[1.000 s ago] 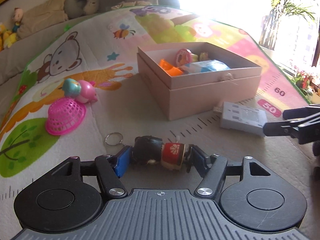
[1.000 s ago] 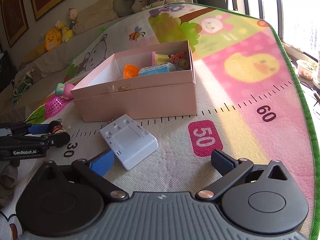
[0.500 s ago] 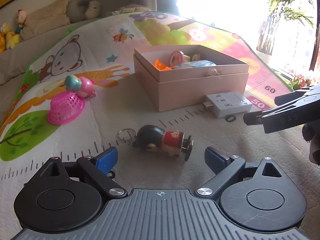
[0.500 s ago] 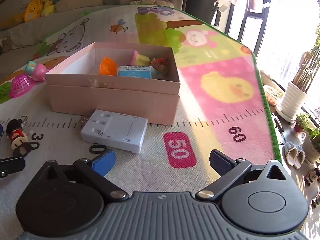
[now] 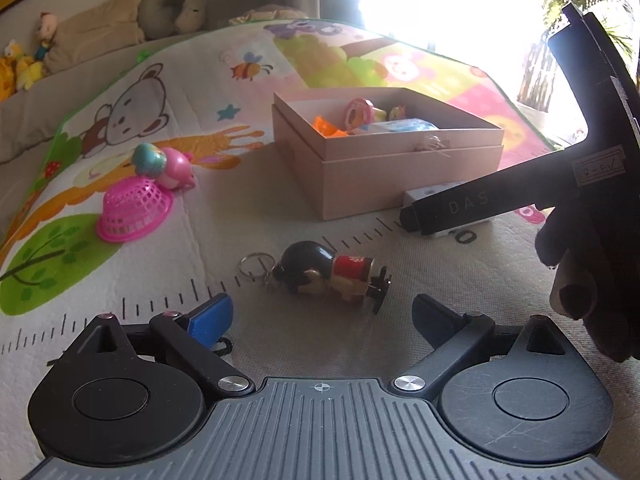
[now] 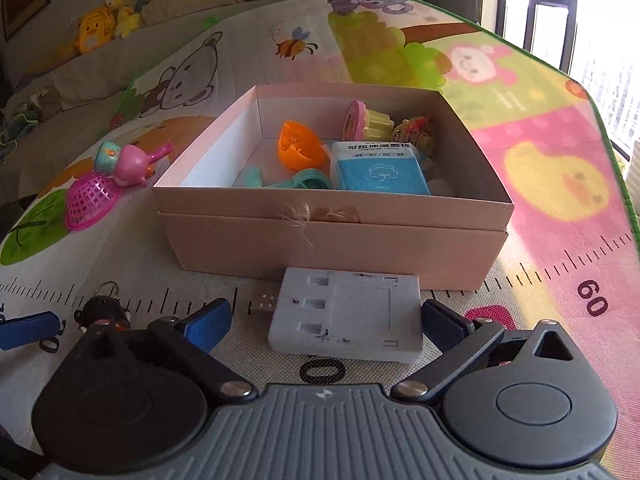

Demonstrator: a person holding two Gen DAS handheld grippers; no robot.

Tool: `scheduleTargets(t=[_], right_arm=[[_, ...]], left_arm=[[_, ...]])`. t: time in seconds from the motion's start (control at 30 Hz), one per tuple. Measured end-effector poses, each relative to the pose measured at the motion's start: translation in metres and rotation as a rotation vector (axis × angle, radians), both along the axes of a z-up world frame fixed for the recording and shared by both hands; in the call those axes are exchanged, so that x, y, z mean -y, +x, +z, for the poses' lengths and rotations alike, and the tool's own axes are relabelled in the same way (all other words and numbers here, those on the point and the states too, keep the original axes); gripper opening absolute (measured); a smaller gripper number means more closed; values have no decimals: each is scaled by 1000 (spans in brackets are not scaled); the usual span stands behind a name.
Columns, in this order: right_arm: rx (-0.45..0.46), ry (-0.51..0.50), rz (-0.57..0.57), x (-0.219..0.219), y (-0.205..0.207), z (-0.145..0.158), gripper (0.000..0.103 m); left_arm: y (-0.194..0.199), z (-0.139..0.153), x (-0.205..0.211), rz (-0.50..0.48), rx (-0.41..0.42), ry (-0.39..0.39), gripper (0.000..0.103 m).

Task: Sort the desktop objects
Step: 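Move the right gripper to the white charger block on the mat, then grasp the white charger with the right gripper while the left grasps the doll figurine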

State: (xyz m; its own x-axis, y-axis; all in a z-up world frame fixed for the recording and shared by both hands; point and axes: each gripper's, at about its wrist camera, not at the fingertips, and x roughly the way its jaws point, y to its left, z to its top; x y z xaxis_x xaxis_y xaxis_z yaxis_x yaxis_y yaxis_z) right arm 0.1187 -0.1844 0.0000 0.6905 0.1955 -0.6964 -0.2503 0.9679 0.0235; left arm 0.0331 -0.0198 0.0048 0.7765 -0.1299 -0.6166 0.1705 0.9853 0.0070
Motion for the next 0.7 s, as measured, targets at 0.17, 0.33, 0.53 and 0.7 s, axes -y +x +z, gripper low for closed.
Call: scheduleTargets(t=[0.17, 0.33, 0.53, 0.7], right_arm=[[31, 6, 58, 13, -30, 8, 91], [72, 7, 78, 38, -70, 9, 91], [55, 39, 41, 53, -79, -2, 91], [70, 23, 101, 46, -82, -3, 91]], left_arm=[[1, 1, 1, -8, 0, 2, 99], [7, 6, 15, -89, 57, 91, 99], [37, 1, 15, -99, -19, 109, 92], [34, 2, 10, -70, -36, 70, 71]])
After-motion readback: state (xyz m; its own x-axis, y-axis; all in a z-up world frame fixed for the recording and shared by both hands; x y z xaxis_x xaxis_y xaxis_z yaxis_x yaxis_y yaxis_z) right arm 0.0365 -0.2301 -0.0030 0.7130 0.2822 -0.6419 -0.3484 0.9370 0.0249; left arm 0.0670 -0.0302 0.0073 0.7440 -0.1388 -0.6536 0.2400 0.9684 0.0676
